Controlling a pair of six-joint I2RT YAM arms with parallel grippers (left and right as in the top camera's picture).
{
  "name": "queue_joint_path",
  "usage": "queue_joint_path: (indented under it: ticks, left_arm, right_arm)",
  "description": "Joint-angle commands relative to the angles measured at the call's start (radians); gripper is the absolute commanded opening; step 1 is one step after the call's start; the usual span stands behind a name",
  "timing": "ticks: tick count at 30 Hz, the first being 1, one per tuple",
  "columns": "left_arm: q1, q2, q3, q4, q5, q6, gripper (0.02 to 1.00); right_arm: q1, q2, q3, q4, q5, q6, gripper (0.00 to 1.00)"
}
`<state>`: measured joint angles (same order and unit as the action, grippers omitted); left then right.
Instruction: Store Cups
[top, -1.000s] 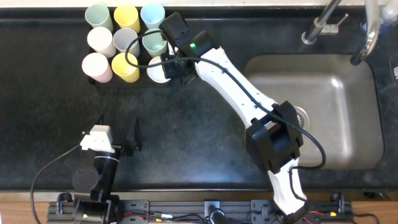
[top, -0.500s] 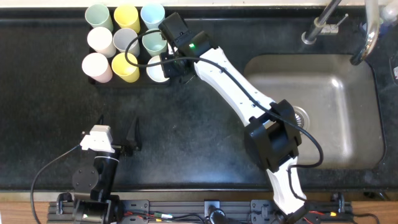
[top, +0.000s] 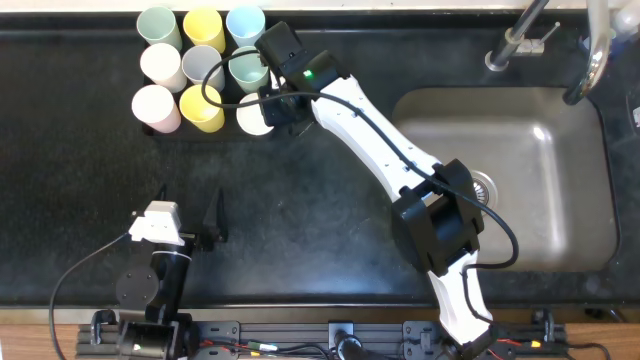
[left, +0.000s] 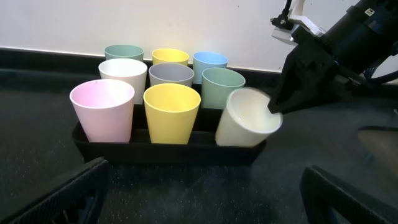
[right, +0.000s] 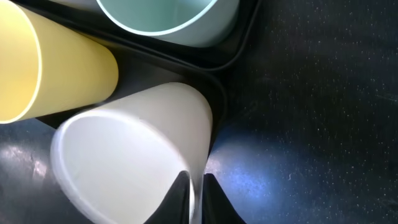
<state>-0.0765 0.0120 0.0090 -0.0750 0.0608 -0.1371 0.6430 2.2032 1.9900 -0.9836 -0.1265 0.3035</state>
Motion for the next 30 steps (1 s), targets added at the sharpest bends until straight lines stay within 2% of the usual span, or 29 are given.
queue_joint_path:
  ticks: [1,7,14,15,20,30]
  left_arm:
    - [0.007,-0.008,-0.001,-0.003,0.017,0.018,1.0]
    - [0.007,-0.008,-0.001,-0.003,0.017,0.018,1.0]
    - [0.007,-0.008,-0.001,-0.003,0.017,0.018,1.0]
    - [0.007,-0.008,-0.001,-0.003,0.016,0.018,0.998]
    - [0.007,-0.008,-0.001,-0.003,0.017,0.018,1.0]
    - [0.007,-0.008,-0.001,-0.003,0.017,0.018,1.0]
  right_arm:
    - [0.003,0.009,0.034,0.005,-0.006,0.004,0.13]
    - [0.003,-0.007,0.035,0.007,-0.011,0.004,0.27]
    - [-0.024,-0.138,0.035,0.027,-0.011,-0.02,0.305]
    - [-0.032,-0.171,0.035,0.019,-0.01,-0.046,0.321]
    - [-0.096,-0.394,0.026,-0.087,0.025,-0.254,0.527]
    - [-0.357,-0.92,-0.253,-0.055,0.049,-0.448,0.755]
